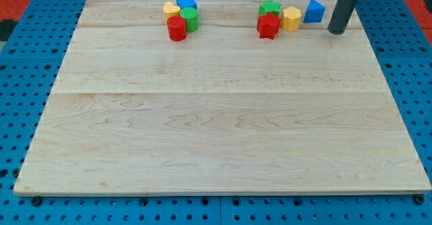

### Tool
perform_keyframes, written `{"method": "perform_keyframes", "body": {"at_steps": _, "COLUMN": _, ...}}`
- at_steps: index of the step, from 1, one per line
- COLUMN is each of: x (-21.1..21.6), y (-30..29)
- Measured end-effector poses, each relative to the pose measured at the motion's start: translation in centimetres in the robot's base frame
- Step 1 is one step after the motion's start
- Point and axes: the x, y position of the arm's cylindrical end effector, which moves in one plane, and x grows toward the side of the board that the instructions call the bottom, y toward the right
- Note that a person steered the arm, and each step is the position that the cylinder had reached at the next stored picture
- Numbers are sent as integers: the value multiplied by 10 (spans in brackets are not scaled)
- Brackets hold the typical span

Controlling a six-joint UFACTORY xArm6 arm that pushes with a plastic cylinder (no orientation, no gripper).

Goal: Separate the blue triangle from the yellow hexagon

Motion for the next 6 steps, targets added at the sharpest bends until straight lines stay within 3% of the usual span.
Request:
{"method": "perform_keyframes", "body": {"at_steps": 3, "x": -4, "y": 13}}
{"method": "perform_keyframes", "body": {"at_steps": 4, "x": -38, "y": 53}}
{"method": "perform_keyframes", "body": {"at_steps": 5, "x": -82, "y": 52}}
{"method": "perform_keyframes", "body": {"at_steps": 6, "x": -84, "y": 16}}
